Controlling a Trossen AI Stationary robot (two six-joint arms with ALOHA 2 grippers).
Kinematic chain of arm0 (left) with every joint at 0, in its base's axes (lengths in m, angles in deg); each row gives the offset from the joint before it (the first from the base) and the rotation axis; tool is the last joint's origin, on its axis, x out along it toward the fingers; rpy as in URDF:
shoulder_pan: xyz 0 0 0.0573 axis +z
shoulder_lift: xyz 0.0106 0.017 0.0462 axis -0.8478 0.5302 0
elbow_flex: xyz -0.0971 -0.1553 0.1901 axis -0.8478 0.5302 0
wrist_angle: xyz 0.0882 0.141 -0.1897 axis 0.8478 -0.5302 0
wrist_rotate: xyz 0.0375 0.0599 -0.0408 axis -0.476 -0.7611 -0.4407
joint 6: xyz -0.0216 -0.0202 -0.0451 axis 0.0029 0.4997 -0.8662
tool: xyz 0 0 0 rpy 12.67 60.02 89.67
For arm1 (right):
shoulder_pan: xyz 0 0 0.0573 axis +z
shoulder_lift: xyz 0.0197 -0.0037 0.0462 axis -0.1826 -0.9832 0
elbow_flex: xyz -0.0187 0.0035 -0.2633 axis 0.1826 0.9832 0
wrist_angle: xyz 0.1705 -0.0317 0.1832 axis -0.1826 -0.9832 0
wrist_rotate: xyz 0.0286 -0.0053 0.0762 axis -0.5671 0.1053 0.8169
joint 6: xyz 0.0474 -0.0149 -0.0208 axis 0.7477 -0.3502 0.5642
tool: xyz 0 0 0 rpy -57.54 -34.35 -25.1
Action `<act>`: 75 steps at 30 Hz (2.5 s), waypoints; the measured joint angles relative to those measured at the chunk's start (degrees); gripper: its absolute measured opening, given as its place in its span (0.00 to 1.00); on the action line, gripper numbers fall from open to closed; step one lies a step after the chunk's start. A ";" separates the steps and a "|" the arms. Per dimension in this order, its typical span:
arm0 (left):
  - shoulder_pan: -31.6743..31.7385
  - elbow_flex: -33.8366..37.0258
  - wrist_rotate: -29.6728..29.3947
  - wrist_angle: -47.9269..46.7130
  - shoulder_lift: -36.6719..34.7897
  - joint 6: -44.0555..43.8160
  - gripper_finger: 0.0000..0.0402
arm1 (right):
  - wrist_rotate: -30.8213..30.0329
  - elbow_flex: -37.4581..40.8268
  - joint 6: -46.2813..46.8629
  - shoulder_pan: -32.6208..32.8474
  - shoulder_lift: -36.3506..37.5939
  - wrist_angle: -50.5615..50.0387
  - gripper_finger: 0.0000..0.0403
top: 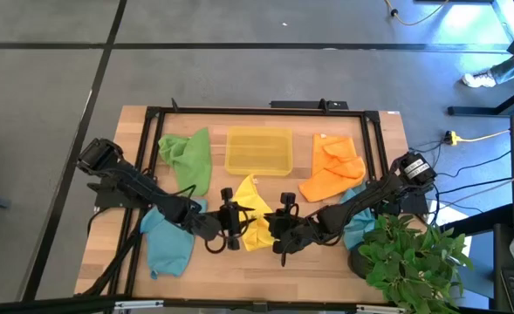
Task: Fold microfiber towels
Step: Fold the yellow towel
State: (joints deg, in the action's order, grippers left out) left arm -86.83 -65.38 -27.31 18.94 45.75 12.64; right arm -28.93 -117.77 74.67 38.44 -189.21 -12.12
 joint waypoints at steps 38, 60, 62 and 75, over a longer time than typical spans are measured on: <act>2.25 -4.78 4.40 -10.06 2.73 -15.86 0.66 | 0.00 0.02 0.23 0.00 -0.02 -0.87 0.09; 3.73 -4.78 10.54 -10.73 2.75 -14.74 0.35 | 0.00 0.02 0.14 0.00 -0.02 -0.90 0.09; 3.71 -4.78 10.61 -10.73 2.74 -13.33 0.27 | 0.00 0.02 0.06 -0.02 -0.02 -0.90 0.09; 3.62 -4.78 6.24 -10.26 2.74 -7.93 0.00 | -1.46 0.02 0.39 -0.02 -0.02 -1.19 0.15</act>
State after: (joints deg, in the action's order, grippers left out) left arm -83.21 -70.16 -21.08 8.69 48.48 4.71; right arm -30.40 -117.74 75.06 38.42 -189.23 -13.31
